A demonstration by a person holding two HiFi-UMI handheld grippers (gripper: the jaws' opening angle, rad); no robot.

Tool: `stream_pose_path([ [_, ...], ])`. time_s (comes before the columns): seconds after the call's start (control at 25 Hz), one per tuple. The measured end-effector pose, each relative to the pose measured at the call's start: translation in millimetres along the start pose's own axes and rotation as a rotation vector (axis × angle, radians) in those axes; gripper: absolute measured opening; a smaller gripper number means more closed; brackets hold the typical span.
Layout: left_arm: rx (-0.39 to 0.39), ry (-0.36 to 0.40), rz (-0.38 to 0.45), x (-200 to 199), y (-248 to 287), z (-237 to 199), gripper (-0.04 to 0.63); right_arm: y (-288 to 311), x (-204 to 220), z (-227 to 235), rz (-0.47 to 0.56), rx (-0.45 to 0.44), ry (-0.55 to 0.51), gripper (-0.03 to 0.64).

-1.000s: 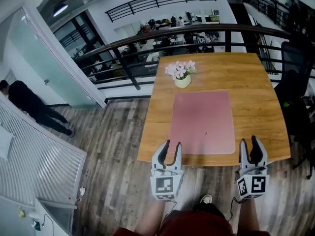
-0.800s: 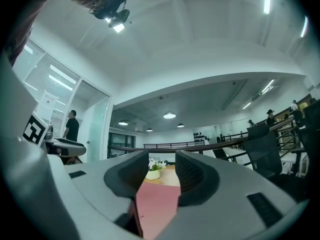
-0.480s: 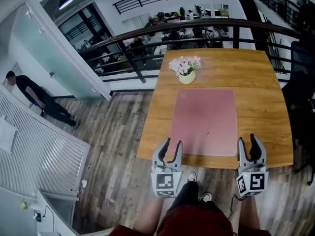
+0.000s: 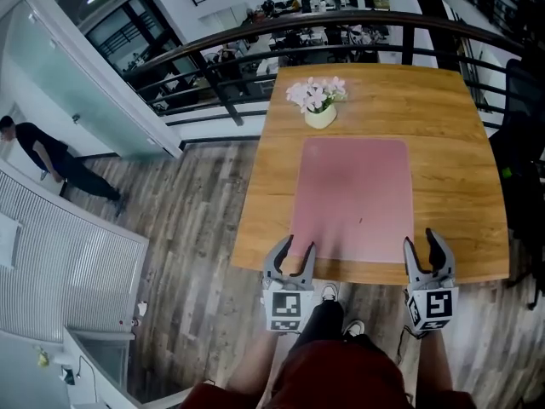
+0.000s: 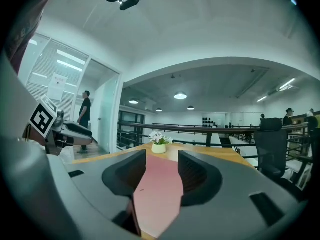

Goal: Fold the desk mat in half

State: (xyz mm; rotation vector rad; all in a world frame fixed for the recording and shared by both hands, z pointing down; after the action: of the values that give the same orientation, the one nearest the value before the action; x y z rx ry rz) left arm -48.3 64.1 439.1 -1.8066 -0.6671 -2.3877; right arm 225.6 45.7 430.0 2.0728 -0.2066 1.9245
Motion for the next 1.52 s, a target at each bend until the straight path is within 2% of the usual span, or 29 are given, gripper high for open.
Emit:
stream_pose_path([
  [0.12, 0.03, 0.017, -0.049, 19, 9, -7, 0.206, 10, 16, -3, -0.045, -0.016, -0.019, 0.215],
  [0.6, 0.24, 0.13, -0.281, 92, 46, -21, 0.255, 39, 88, -14, -0.277, -0.119, -0.163, 0.242],
  [0.68, 0.281, 0.156, -0.317, 103, 50, -21, 0.264, 42, 99, -18, -0.326, -0.161, -0.198, 0.248],
  [0.96, 0.433, 0.259, -0.462, 142, 59, -21, 0.27, 44, 143, -36, -0.545, -0.4, -0.334, 0.272],
  [1.28, 0.702, 0.412, -0.655, 182, 70, -18, 0.307, 59, 171, -40, -0.678, -0.553, -0.504, 0.295],
  [1.52, 0.827, 0.474, -0.739, 187, 79, -20, 0.321, 70, 182, -40, -0.777, -0.672, -0.649, 0.303],
])
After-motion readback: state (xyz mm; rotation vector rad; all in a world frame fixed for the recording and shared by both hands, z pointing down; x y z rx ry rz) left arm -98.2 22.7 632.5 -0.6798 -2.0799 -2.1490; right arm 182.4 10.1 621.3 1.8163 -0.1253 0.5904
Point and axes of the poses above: the fingertips, and each gripper's own axes: y forward along the fingers, z to its right, x out of its underside, the point moved 4 cm from there along -y, backward along the fingers, and after that the axes turned 6 degrees about x, right-handed, at the moved point
